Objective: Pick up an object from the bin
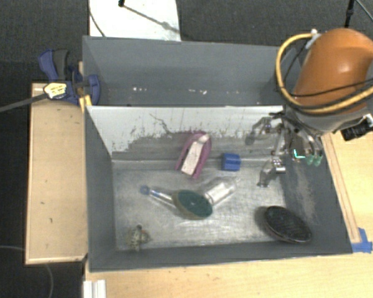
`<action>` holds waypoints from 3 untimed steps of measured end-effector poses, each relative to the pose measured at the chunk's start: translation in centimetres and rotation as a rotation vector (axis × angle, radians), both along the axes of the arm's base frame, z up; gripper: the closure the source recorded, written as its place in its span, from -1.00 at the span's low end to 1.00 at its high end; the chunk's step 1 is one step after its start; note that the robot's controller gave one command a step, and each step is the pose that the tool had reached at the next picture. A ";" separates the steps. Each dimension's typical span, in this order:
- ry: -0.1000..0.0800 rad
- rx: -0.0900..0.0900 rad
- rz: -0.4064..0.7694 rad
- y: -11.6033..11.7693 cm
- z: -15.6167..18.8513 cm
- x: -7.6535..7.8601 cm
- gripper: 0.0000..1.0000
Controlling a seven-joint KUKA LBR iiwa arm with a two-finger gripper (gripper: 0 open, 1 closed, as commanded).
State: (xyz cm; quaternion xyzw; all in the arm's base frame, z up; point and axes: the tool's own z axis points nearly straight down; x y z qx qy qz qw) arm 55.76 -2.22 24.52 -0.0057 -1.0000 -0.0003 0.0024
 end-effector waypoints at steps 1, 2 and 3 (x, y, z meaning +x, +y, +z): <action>-0.002 0.000 -0.161 3.7 -13.4 3.4 -1.00; -0.004 0.001 -0.030 9.3 -12.1 -0.1 -1.00; 0.003 0.000 0.039 12.2 -16.3 -7.9 -1.00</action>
Offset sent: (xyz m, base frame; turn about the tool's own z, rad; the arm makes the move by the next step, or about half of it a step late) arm 0.0342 0.0359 -0.1317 0.1624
